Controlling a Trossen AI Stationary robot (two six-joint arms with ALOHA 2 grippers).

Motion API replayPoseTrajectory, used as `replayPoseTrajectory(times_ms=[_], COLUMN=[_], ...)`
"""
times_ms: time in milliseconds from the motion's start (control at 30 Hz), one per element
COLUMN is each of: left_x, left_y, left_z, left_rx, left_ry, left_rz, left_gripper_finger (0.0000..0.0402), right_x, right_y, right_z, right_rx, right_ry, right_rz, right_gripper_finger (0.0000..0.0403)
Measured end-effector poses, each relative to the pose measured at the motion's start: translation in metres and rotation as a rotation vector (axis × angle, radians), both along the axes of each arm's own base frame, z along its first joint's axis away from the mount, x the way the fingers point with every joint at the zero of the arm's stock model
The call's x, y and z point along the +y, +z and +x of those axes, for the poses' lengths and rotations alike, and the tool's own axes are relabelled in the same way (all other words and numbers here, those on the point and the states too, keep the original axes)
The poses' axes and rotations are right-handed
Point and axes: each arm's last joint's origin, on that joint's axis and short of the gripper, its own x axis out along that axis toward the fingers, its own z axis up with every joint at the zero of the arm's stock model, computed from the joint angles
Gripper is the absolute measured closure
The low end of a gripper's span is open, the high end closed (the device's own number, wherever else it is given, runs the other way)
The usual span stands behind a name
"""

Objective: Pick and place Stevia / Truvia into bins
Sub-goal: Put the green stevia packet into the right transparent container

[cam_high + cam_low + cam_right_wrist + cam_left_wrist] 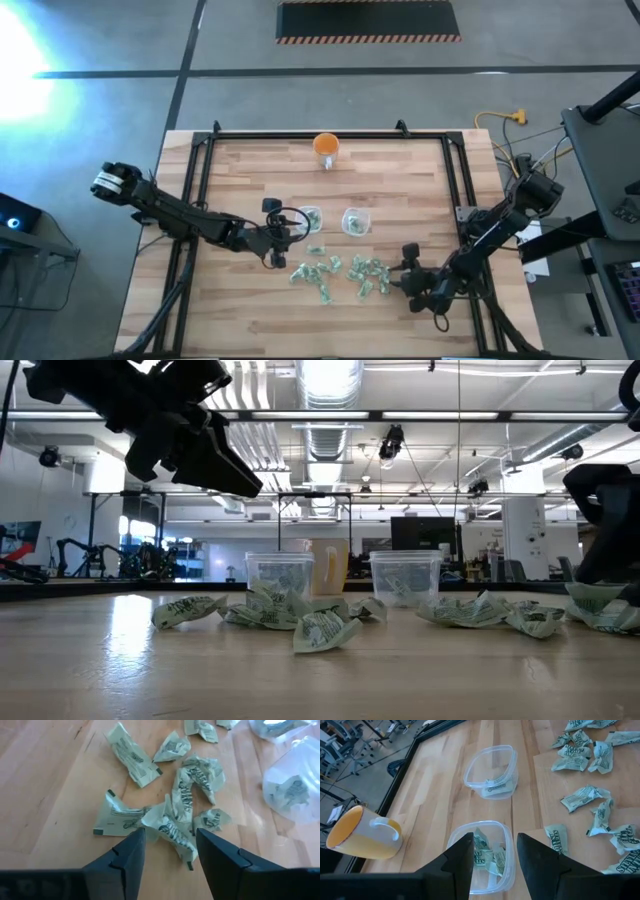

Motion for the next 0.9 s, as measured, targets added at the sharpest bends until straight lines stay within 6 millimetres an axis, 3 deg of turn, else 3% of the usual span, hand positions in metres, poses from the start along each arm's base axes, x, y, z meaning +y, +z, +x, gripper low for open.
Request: replayPoseTrajectory(times_ms=[633,900], left_x=[0.000,0.000], left_y=[0.000,-0.001], left_z=[0.000,0.000], left_rx=[0.000,0.003], left_ry=[0.000,0.000], left_rz=[0.000,0.001], left_gripper_finger=[0.0267,0.0267], right_x=[-0.004,-0.005], right_y=[-0.004,-0.003], right_z=[0.017,0.016], right_rx=[0.012,0.022], right_ry=[0.022,0.028], right_rz=[-0.006,-0.025], right_gripper_finger=[0.0242,0.0306])
